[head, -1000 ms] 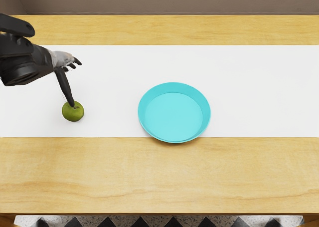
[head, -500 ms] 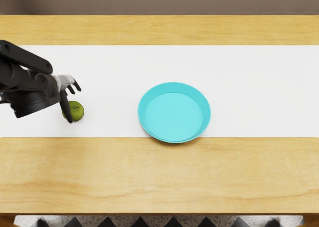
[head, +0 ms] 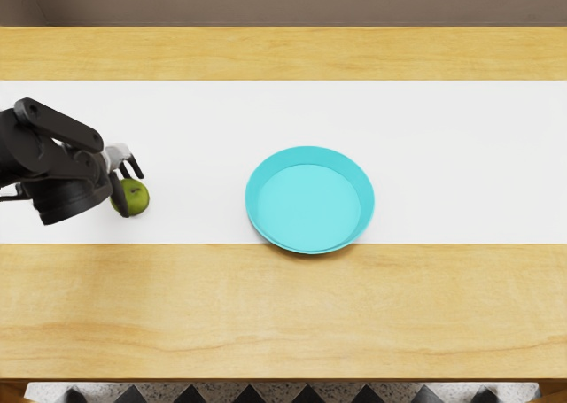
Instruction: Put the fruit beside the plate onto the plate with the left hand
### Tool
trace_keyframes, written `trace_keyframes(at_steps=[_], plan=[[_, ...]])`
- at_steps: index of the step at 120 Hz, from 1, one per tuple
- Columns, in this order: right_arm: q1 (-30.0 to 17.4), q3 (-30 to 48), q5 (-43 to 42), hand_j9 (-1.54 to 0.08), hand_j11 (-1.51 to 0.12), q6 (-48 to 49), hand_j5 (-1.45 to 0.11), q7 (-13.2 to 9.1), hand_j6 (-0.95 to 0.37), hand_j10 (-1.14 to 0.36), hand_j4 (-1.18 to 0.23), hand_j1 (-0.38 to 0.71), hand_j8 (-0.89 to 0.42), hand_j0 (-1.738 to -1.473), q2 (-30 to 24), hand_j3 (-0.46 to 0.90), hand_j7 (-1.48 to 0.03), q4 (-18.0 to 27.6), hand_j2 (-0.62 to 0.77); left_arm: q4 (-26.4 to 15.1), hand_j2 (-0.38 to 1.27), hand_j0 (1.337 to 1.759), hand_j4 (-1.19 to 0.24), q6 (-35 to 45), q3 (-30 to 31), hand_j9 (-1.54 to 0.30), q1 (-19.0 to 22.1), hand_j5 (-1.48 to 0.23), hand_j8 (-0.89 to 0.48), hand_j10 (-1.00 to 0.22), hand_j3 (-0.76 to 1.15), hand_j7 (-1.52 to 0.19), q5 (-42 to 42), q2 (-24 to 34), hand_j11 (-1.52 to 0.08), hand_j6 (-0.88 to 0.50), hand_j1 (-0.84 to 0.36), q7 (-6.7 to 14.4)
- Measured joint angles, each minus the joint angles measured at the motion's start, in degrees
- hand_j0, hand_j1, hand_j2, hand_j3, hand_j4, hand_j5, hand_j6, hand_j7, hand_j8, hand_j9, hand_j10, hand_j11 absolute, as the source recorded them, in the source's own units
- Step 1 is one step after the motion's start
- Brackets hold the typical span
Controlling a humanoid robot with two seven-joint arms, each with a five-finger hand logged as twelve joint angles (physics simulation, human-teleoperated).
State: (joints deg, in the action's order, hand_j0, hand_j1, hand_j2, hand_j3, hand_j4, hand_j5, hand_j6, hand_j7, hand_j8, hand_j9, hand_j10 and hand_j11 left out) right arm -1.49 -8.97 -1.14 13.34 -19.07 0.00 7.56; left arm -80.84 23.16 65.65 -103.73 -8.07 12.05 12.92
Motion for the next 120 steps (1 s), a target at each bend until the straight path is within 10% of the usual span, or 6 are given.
trace_keyframes(at_steps=[80,120], plan=[[0.00,0.00,0.00,0.00,0.00,0.00,0.00,0.00,0.00,0.00,0.00,-0.35,0.00,-1.658,0.00,0.00,0.00,0.00,0.00,3.26,0.14,1.652,-0.40,0.41,-0.44,-0.77,2.70,-0.75,-0.52,-0.56,0.00,-0.76,0.01,-2.75,-0.76,-0.38,-0.33,0.18],[0.00,0.00,0.00,0.00,0.00,0.01,0.00,0.00,0.00,0.00,0.00,-0.35,0.00,-1.658,0.00,0.00,0.00,0.00,0.00,3.03,0.12,1.654,-0.40,-0.12,-1.52,-0.78,-5.32,-0.79,-0.54,-0.58,0.00,-0.79,-0.59,-6.87,-0.78,-0.39,-0.31,0.18]])
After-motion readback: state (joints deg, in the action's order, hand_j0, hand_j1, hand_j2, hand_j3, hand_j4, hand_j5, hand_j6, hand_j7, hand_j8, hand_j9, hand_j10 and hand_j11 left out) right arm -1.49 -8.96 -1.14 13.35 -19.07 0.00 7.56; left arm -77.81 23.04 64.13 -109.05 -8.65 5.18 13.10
